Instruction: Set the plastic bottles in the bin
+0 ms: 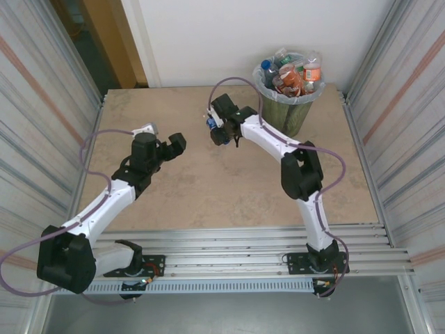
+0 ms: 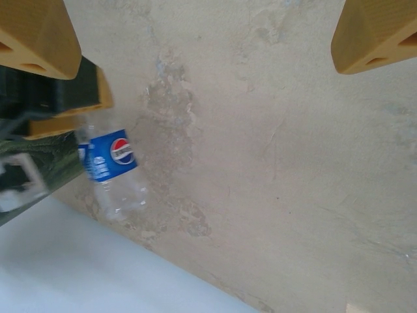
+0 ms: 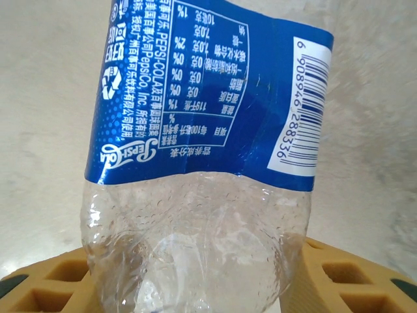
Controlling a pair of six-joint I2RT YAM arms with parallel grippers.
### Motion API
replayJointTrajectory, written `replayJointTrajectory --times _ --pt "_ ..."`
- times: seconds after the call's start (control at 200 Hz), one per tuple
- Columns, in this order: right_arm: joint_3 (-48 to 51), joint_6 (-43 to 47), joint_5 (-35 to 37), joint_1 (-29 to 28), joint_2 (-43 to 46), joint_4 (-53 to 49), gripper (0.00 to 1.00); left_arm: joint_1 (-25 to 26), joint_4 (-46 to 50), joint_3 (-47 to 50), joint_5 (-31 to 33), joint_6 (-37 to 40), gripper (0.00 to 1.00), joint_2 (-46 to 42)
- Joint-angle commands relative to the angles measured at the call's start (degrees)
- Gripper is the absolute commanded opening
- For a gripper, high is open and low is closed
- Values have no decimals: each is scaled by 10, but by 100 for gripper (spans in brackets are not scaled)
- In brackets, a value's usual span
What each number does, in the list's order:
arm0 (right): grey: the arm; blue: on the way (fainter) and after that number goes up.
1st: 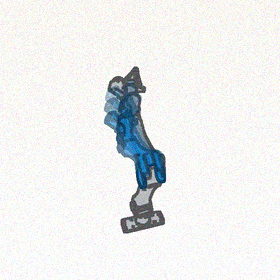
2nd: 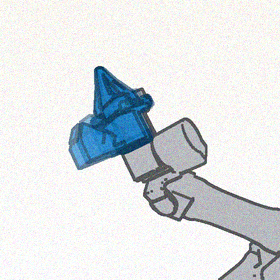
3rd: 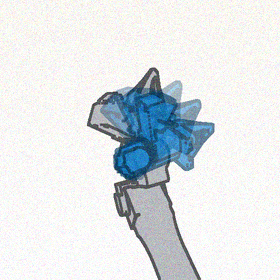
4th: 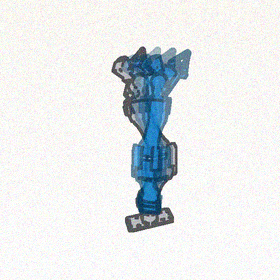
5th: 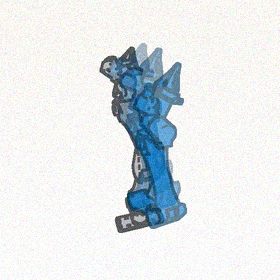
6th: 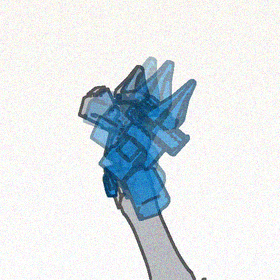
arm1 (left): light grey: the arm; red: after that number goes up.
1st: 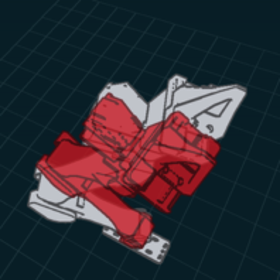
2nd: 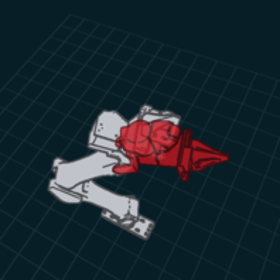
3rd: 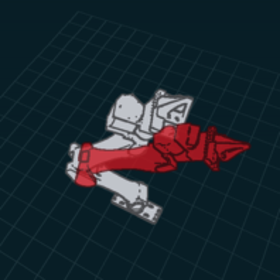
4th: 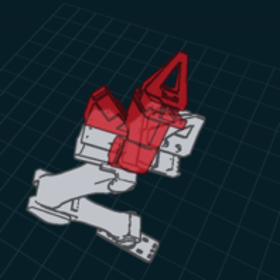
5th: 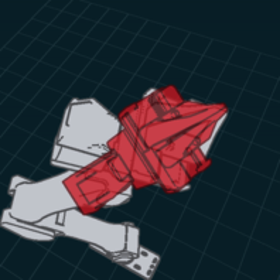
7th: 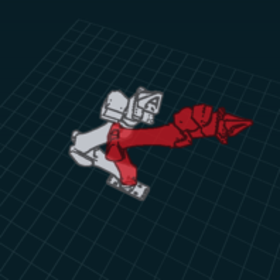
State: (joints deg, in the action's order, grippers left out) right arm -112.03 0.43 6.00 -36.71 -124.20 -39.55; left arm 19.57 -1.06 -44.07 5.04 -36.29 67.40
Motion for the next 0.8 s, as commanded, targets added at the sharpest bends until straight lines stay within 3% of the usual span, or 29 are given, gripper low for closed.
replayJointTrajectory --times 0.0,0.311,0.791 --pt "62 -13 13 -10 86 51 22 -5 4 -23 -25 -3 99 -13" --pt "246 -10 17 -8 283 160 22 -5 14 -169 -168 20 99 56" --pt "271 10 6 38 392 179 24 49 -58 -384 -335 -17 97 209"
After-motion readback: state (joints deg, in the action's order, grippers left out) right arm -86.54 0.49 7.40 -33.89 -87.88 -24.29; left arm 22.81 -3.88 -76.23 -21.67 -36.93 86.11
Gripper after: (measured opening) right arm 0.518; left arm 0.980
